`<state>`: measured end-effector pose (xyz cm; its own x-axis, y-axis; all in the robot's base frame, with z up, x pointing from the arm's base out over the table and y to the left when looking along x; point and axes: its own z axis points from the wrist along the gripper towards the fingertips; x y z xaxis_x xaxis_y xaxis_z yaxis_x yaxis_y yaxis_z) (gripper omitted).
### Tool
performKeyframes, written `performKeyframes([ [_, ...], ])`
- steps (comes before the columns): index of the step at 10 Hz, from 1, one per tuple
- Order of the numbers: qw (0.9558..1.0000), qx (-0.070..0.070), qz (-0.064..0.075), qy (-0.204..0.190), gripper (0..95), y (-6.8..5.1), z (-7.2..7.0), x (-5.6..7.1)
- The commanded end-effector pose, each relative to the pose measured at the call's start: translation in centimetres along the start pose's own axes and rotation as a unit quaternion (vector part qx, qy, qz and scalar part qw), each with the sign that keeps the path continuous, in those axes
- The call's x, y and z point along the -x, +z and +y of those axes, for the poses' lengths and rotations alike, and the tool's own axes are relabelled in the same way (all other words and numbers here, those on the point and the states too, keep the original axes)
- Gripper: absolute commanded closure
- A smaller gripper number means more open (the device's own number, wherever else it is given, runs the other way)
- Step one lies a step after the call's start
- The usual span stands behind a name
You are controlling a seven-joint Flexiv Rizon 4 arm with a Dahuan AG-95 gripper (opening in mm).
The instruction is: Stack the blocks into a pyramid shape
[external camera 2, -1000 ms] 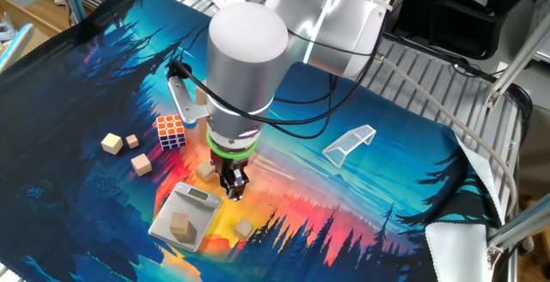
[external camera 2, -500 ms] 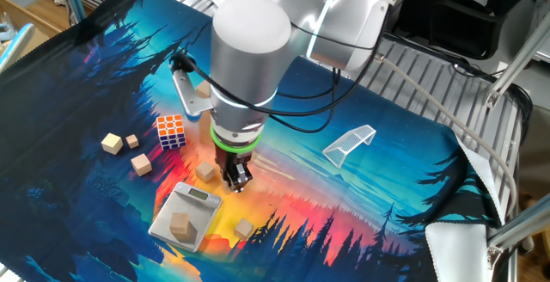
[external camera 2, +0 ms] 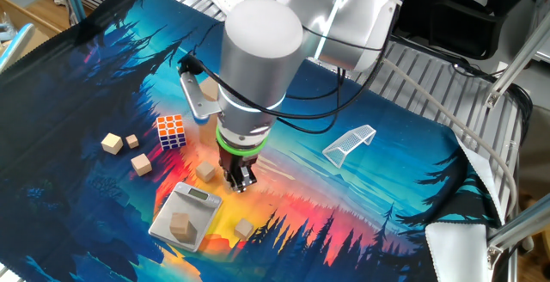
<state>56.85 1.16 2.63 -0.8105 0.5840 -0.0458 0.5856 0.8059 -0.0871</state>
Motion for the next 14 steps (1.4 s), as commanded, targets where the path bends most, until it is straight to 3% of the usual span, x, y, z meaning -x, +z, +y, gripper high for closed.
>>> performKeyframes([
  [1, 0.9937, -0.001, -0.007, 0.112, 95.0, 0.5, -0.1, 0.9],
  [2, 0.9910, -0.003, -0.009, 0.133, 95.0, 0.6, -0.2, 1.1],
  [4, 0.9809, -0.001, 0.009, 0.195, 95.0, -1.2, -0.5, 1.4],
  [7, 0.9781, -0.005, 0.012, 0.208, 95.0, -2.7, -0.7, 1.2],
  [8, 0.9750, -0.005, 0.011, 0.222, 95.0, -2.9, -0.8, 1.2],
  [10, 0.9620, -0.015, 0.016, 0.272, 95.0, -2.7, -1.0, 1.4],
  [11, 0.9531, -0.020, 0.017, 0.302, 95.0, -2.3, -1.2, 1.8],
  [12, 0.9486, -0.021, 0.017, 0.315, 95.0, -2.0, -1.4, 2.1],
  [13, 0.9396, -0.022, 0.017, 0.341, 95.0, -1.6, -1.7, 2.6],
  [14, 0.9348, -0.023, 0.015, 0.354, 95.0, -1.4, -1.8, 2.8],
])
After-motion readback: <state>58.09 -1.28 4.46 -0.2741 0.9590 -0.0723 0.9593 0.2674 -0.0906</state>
